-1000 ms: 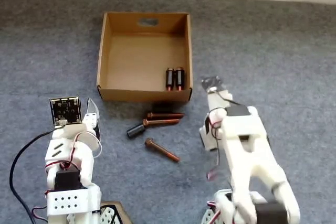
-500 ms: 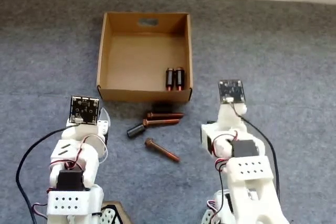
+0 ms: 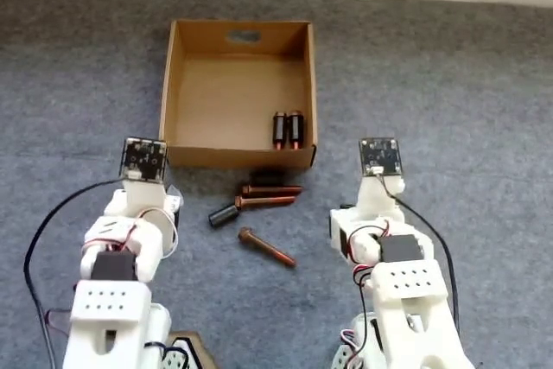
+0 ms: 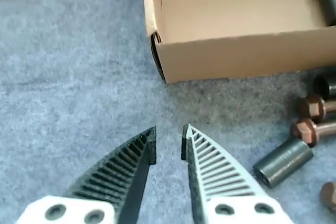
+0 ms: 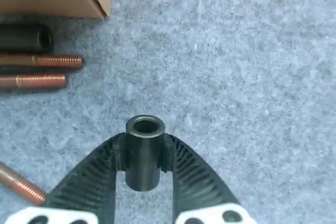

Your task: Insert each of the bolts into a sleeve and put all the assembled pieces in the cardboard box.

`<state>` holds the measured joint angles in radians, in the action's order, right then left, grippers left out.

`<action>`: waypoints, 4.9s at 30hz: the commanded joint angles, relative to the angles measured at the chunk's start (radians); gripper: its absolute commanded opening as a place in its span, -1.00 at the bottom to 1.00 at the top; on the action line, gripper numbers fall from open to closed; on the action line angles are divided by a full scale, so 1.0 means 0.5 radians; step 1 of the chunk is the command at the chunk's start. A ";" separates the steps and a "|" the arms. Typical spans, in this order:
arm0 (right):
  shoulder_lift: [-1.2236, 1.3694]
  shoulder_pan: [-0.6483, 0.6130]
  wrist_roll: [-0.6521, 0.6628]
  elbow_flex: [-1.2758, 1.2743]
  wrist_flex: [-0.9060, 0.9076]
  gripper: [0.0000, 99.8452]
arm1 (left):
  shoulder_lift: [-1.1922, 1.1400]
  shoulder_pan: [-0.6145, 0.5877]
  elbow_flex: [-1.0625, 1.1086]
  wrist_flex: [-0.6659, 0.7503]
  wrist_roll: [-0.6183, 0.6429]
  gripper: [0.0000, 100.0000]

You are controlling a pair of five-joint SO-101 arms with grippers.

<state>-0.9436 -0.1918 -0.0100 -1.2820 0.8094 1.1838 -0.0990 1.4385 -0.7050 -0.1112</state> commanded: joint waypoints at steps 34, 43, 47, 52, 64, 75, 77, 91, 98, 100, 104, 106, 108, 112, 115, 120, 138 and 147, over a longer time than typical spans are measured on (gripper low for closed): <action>-0.044 -0.005 -0.018 0.014 -0.038 -0.99 | -0.916 1.128 -0.615 -0.442 0.181 -0.69; -0.044 -0.005 -0.015 0.011 -0.038 -0.99 | -0.916 1.149 -0.511 -0.273 0.196 -0.62; -0.044 -0.005 -0.018 0.011 -0.038 -0.99 | -0.919 0.999 -0.505 -0.187 0.196 -0.62; -0.044 -0.005 -0.018 0.011 -0.038 -0.99 | -0.922 0.947 -0.502 -0.157 0.196 -0.62; -0.044 -0.005 -0.018 0.011 -0.038 -0.99 | -0.925 0.947 -0.502 -0.153 0.196 -0.62; -0.044 -0.005 -0.018 0.011 -0.038 -0.99 | -1.122 0.956 -0.548 -0.144 0.150 -0.62; -0.044 -0.005 -0.018 0.011 -0.038 -0.99 | -1.238 0.956 -0.624 -0.157 0.150 -0.62; -0.044 -0.005 -0.018 0.011 -0.038 -0.99 | -1.386 0.965 -0.695 -0.147 0.147 -0.62; -0.044 -0.005 -0.018 0.008 -0.038 -0.99 | -1.401 1.097 -0.686 -0.144 0.138 -0.90; -0.044 -0.005 -0.018 0.008 -0.038 -0.99 | -1.401 1.100 -0.686 -0.144 0.138 -0.98; -0.044 -0.005 -0.018 0.008 -0.038 -0.99 | -1.398 1.100 -0.686 -0.153 0.138 -0.98; -0.044 -0.005 -0.015 0.008 -0.038 -0.99 | -1.386 1.100 -0.686 -0.157 0.138 -0.98; -0.044 -0.005 -0.015 0.008 -0.038 -0.99 | -1.386 1.100 -0.686 -0.160 0.138 -0.98; -0.044 -0.002 -0.015 0.008 -0.038 -0.99 | -1.382 1.100 -0.707 -0.218 0.138 -0.98; -0.044 -0.002 -0.012 0.008 -0.038 -0.99 | -1.336 1.100 -0.747 -0.334 0.058 -0.98; -0.044 -0.002 -0.012 0.008 -0.038 -0.99 | -1.033 1.097 -0.671 -0.457 -0.095 -0.98; -0.044 -0.002 -0.015 0.008 -0.038 -0.99 | -0.339 1.100 -0.339 -0.442 1.323 -0.59; -0.044 -0.002 -0.018 0.008 -0.038 -0.99 | -0.342 1.082 -0.354 -0.442 1.568 -0.59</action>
<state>-0.9436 -0.1903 -0.0100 -1.2820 0.8094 0.9966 0.4442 1.2758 -0.9244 0.6605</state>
